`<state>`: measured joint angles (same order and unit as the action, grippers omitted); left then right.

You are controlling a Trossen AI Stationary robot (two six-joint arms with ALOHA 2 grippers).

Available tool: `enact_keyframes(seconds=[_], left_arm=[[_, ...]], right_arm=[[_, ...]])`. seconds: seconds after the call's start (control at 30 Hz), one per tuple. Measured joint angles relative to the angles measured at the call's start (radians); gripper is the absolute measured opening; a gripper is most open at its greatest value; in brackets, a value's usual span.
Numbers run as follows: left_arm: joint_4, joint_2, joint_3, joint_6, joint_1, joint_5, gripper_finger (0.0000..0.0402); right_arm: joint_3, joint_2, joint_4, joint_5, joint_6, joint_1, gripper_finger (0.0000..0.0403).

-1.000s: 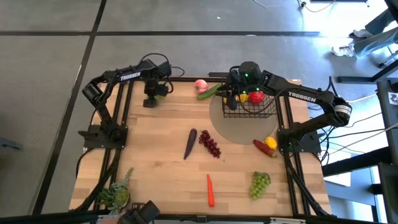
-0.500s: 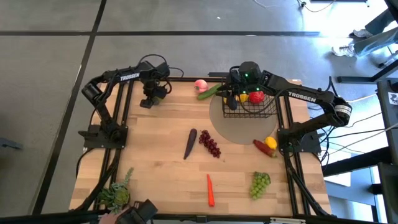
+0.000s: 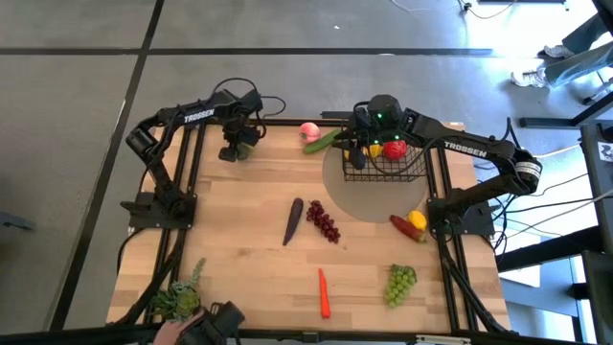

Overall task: Build produce basket
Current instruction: Put the green lime into the black wire basket

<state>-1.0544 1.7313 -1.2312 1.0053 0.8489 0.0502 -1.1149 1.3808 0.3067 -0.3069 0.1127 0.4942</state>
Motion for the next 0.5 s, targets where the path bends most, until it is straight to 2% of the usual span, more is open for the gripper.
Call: enact_keyframes(seconds=[0.5], left_arm=[[0.095, 0.000, 0.065, 0.026, 0.010, -0.019, 0.0293]], right_arm=[[0.000, 0.000, 0.000, 0.000, 0.000, 0.000, 0.0118]])
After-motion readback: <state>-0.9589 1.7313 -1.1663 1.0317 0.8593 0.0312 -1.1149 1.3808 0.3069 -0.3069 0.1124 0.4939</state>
